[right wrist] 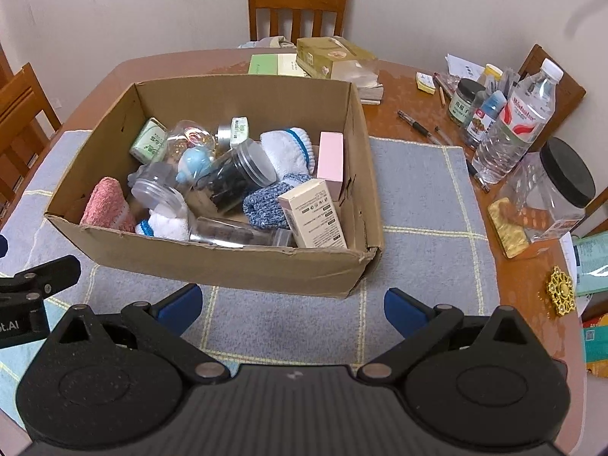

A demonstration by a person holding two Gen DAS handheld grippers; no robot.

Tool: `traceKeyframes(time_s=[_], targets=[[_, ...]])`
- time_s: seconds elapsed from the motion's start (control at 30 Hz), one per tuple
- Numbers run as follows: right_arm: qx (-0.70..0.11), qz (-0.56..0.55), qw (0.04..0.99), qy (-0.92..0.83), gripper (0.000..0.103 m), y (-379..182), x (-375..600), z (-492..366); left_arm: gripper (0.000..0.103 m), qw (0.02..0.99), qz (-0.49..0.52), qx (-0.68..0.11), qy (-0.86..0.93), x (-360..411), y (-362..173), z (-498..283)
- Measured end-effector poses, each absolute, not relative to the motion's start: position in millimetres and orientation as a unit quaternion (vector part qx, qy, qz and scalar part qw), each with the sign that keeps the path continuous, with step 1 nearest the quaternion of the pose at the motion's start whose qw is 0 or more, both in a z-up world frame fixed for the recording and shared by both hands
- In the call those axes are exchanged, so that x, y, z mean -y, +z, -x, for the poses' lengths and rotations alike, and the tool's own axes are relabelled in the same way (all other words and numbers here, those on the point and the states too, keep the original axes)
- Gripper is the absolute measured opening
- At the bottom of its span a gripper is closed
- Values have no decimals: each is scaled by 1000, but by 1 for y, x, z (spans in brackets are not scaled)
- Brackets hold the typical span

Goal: Organize objects

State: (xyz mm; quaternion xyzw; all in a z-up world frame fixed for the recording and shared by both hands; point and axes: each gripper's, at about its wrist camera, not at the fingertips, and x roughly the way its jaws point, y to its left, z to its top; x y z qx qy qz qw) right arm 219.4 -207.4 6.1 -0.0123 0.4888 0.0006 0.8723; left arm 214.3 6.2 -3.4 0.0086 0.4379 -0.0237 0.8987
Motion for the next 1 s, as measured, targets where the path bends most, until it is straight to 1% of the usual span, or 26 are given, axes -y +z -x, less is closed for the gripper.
traceKeyframes(time_s=[0.27,1.0], targets=[[-472,13,882,2,103,25,206,-219,100,901,-23,-434,-21,0,9,-216],[-485,-8,874,-8,103,21,207,-212,100,892,-24,-451,-20,2,11,-215]])
